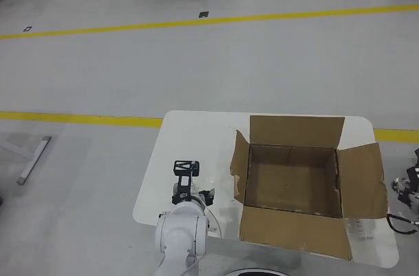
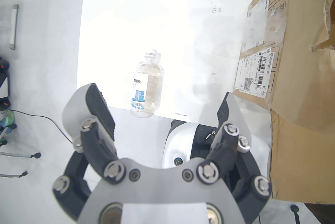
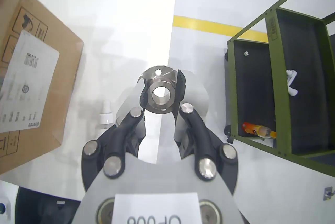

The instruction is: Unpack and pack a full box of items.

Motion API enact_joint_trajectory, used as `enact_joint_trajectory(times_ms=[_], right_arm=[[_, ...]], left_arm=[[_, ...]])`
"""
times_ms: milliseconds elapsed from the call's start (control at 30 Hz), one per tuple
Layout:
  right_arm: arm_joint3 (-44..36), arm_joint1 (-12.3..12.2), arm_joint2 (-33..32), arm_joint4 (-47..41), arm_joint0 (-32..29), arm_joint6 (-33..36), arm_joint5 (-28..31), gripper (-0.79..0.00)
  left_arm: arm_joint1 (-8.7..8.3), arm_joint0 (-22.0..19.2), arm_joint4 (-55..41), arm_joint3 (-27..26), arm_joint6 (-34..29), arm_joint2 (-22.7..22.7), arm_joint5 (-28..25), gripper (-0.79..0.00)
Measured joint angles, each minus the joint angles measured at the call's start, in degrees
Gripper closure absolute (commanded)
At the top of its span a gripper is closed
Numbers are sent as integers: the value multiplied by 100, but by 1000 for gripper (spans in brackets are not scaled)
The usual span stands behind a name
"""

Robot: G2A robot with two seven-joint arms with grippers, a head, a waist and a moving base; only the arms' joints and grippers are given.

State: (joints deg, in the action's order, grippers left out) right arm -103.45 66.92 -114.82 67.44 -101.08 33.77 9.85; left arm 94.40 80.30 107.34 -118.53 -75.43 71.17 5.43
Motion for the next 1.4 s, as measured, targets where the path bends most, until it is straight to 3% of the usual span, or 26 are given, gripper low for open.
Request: enact_joint_trajectory(times_ms=[267, 667, 1400], right_arm=[[220, -84, 232, 69, 131, 917, 893, 0], [662, -195, 489, 302, 330, 1700, 1640, 0], [1257, -297, 894, 415, 664, 1790, 1763, 0]], left_arm=[[0, 0, 0, 0, 0, 0, 0, -785], [0, 0, 0, 0, 0, 0, 0, -785], [0, 0, 0, 0, 0, 0, 0, -785]])
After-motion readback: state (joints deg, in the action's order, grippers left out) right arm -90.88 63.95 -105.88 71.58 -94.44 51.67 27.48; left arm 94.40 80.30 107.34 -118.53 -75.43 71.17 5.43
